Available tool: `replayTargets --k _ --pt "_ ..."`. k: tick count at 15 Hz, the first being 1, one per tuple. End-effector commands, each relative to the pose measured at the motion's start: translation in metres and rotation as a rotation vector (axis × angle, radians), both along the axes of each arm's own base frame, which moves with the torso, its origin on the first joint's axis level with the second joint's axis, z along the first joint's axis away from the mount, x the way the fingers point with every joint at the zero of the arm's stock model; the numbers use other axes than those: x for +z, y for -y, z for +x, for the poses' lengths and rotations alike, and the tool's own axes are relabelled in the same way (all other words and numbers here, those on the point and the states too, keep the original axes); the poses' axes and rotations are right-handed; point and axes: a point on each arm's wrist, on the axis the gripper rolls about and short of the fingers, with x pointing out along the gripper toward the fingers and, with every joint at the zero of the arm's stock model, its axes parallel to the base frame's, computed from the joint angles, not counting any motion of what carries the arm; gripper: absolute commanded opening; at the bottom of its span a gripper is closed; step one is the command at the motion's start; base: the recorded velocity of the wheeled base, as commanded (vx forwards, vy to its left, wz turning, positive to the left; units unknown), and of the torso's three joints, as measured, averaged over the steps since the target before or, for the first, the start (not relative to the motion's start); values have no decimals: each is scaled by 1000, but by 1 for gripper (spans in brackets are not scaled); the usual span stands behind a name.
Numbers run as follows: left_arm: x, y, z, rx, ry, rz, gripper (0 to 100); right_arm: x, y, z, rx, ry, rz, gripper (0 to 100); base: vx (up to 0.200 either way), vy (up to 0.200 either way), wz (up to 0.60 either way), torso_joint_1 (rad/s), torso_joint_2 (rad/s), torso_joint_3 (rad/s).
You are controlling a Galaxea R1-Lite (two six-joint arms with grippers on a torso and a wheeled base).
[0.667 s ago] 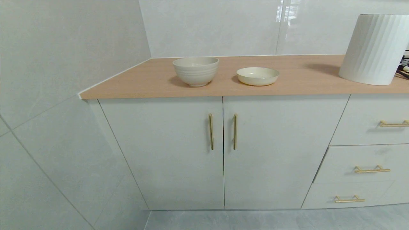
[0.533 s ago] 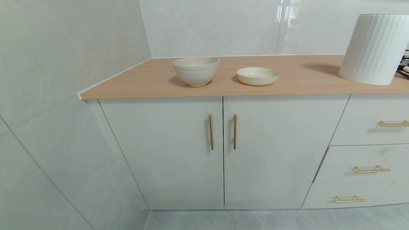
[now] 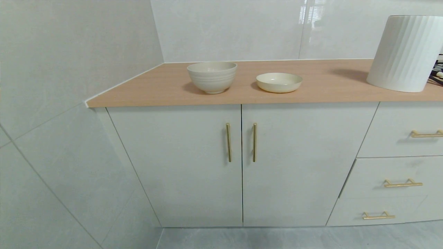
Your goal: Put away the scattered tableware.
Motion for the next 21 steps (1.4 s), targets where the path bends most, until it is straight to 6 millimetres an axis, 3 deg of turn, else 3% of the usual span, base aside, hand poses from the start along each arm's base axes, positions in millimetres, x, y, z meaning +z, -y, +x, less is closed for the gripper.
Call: replayTargets --k 1,6,9,11,15,21 --pt "0 0 0 1 0 0 100 28 -41 120 255 -317 -45 100 0 0 0 0 0 0" --pt "0 0 0 1 0 0 100 29 -117 242 422 -457 -5 100 0 0 0 0 0 0" --pt "0 0 0 1 0 0 100 17 -149 291 514 -474 30 100 0 0 0 0 0 0" --pt "0 0 0 1 0 0 100 11 -166 312 531 -470 29 100 0 0 0 0 0 0" --pt "0 0 0 1 0 0 100 -9 -184 334 540 -419 74 100 0 0 0 0 0 0" --pt "0 0 0 1 0 0 100 -18 -193 338 544 -399 152 100 0 0 0 0 0 0"
